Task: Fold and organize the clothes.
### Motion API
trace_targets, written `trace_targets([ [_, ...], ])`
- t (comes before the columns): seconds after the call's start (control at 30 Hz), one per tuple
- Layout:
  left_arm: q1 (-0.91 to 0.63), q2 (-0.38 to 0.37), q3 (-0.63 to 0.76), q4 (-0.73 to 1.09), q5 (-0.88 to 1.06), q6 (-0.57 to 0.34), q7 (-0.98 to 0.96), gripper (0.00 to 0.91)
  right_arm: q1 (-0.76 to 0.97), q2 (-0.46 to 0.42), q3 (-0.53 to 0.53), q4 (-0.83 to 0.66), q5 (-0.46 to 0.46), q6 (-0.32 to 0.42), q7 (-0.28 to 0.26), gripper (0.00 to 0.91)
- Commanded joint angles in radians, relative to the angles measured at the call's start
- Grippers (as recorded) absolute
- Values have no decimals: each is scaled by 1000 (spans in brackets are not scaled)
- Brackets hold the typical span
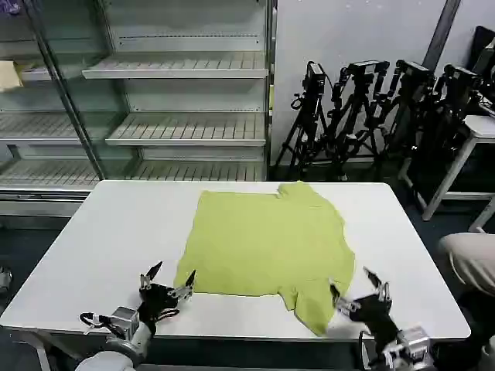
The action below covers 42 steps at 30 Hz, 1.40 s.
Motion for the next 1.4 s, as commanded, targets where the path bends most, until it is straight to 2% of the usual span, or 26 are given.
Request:
trace_targets([
  [0.03, 31, 6, -27, 0, -92, 91, -31, 907, -103, -5, -12, 31, 16, -15, 16, 907],
  [0.73, 3, 1, -27, 25, -180, 93, -64, 907, -36, 9, -88, -8, 1, -50, 42, 907],
  [0.77, 3, 0, -25, 26, -182, 93, -63, 816, -34, 8, -88, -7, 1, -54, 42, 907],
  [0.8, 3, -1, -24, 27, -183, 93, -64, 504, -32, 7, -89, -6, 1, -60, 41, 907],
  [0.83, 3, -3, -21, 29, -188, 93, -64, 30, -28, 5, -92, -6, 1, -68, 41, 736],
  [0.87, 3, -3, -20, 30, -189, 93, -62, 20, -26, 5, -93, -7, 1, -71, 42, 564],
  [0.9, 3, -4, -19, 31, -190, 93, -62, 20, -22, 5, -96, -8, 2, -76, 42, 222],
  [0.93, 3, -5, -17, 31, -191, 93, -59, 10, -18, 5, -99, -10, 4, -81, 41, 20],
  [0.97, 3, -5, -16, 32, -190, 93, -58, 20, -12, 5, -103, -12, 8, -91, 40, 0],
  [1.4, 1, -9, -5, 38, -187, 92, -39, 20, 32, 6, -119, -24, 128, -181, 43, 0],
])
